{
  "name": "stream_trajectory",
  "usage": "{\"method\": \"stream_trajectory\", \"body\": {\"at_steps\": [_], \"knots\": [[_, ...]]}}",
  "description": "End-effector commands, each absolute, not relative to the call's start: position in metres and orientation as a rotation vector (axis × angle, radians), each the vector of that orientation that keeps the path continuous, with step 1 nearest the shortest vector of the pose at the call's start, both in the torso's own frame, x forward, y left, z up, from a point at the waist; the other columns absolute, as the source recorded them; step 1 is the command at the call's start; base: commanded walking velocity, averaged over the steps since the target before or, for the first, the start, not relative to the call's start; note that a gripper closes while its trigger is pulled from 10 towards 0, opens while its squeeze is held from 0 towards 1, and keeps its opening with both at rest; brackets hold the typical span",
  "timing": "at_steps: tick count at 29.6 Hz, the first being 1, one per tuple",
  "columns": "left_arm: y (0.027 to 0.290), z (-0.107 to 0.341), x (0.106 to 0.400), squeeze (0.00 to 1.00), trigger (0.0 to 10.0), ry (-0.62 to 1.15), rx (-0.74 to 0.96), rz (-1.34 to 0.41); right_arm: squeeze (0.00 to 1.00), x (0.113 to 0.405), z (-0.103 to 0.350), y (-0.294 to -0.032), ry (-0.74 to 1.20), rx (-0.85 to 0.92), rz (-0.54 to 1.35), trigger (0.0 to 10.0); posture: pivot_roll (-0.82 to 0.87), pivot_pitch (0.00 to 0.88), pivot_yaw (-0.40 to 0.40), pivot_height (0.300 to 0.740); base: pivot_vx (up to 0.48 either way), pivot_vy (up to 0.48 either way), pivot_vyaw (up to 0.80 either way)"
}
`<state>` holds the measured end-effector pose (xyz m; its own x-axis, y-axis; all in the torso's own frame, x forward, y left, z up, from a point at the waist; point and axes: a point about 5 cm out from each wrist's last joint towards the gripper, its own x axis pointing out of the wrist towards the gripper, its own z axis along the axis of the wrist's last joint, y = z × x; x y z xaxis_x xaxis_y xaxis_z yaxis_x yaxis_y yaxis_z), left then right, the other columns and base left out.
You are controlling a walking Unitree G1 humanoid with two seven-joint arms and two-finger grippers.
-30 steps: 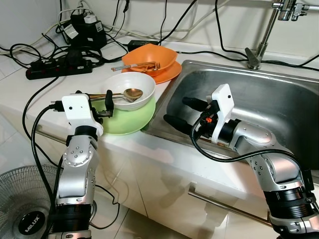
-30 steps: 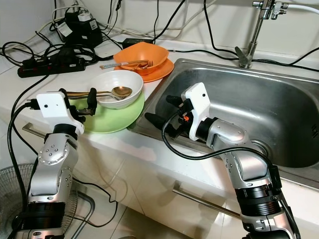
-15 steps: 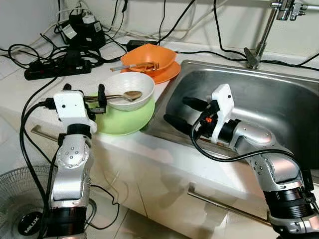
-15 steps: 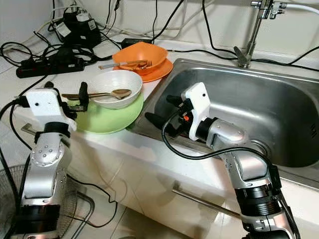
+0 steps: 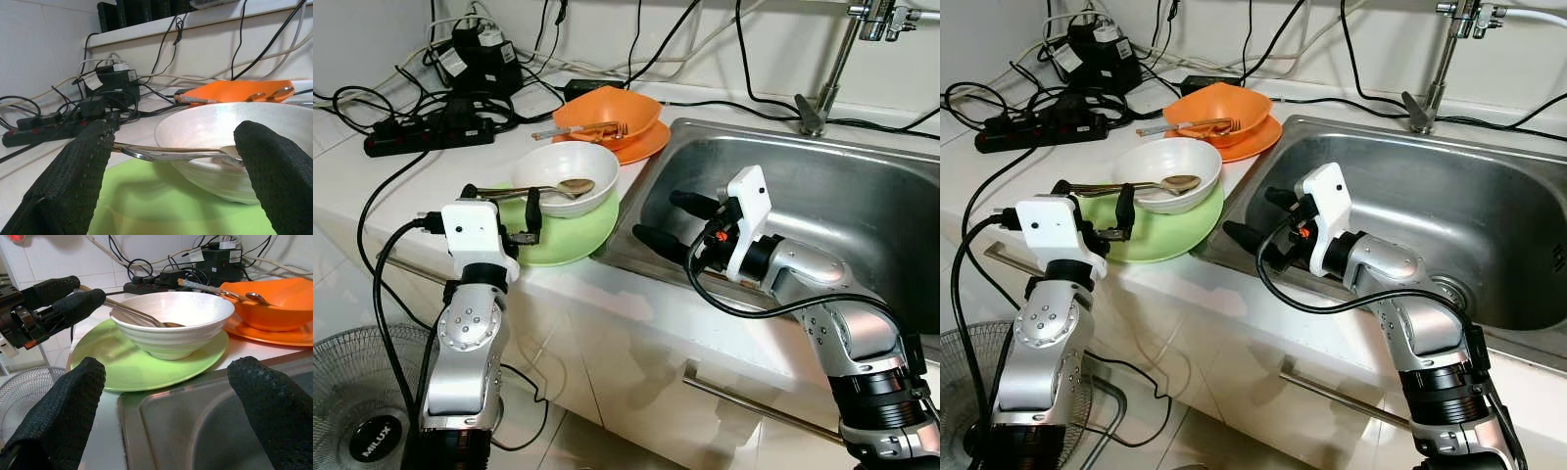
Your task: Kitchen organization
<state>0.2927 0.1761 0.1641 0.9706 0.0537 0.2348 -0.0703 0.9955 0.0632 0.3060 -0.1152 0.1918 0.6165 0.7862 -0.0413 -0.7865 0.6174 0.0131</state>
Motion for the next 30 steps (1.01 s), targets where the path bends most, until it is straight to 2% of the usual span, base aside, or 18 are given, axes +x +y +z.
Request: {"method": "stream_trajectory", "body": {"at_steps": [1,21,22,23,24,25,26,27,28,29,30], "knots": [[0.177,0.166,0.295,0.00,10.0,-0.246,0.078,0.054,0.67,0.309,0.198,-0.114,0.017,-0.012,0.904,10.0,-0.07,0.000,0.107,0.740,0.000,0.000,0.00],[0.189,0.161,0.314,0.00,10.0,-0.215,0.030,0.046,0.67,0.308,0.199,-0.116,0.009,-0.014,0.891,10.0,-0.08,0.000,0.108,0.740,0.000,0.000,0.00],[0.186,0.160,0.316,0.00,7.6,-0.218,0.011,0.024,0.67,0.308,0.200,-0.116,0.009,-0.014,0.891,10.0,-0.08,0.001,0.107,0.740,0.000,0.000,0.00],[0.186,0.160,0.316,0.00,7.6,-0.218,0.011,0.024,0.67,0.308,0.200,-0.116,0.009,-0.014,0.891,10.0,-0.08,0.001,0.107,0.740,0.000,0.000,0.00],[0.185,0.160,0.316,0.00,4.8,-0.219,0.005,0.016,0.67,0.308,0.200,-0.116,0.009,-0.015,0.890,10.0,-0.08,0.001,0.107,0.740,0.000,0.000,0.00],[0.182,0.159,0.317,0.00,4.1,-0.217,-0.012,-0.003,0.67,0.308,0.200,-0.116,0.010,-0.015,0.892,10.0,-0.09,0.002,0.107,0.740,0.000,0.000,0.00],[0.181,0.158,0.318,0.00,1.3,-0.216,-0.025,-0.011,0.67,0.307,0.200,-0.116,0.011,-0.014,0.896,10.0,-0.09,0.003,0.106,0.740,0.000,0.000,0.00],[0.180,0.158,0.319,0.00,0.2,-0.216,-0.033,-0.015,0.67,0.307,0.200,-0.116,0.013,-0.011,0.903,10.0,-0.09,0.003,0.106,0.740,0.000,0.000,0.00],[0.179,0.158,0.319,0.00,0.0,-0.215,-0.042,-0.018,0.67,0.306,0.200,-0.116,0.016,-0.009,0.915,10.0,-0.09,0.003,0.106,0.740,0.000,0.000,0.00],[0.178,0.157,0.321,0.00,1.4,-0.215,-0.050,-0.022,0.67,0.303,0.201,-0.117,0.021,-0.004,0.942,10.0,-0.09,0.004,0.106,0.740,0.000,0.000,0.00],[0.178,0.157,0.321,0.00,1.4,-0.215,-0.050,-0.022,0.67,0.303,0.201,-0.117,0.021,-0.004,0.942,10.0,-0.09,0.004,0.106,0.740,0.000,0.000,0.00]]}}
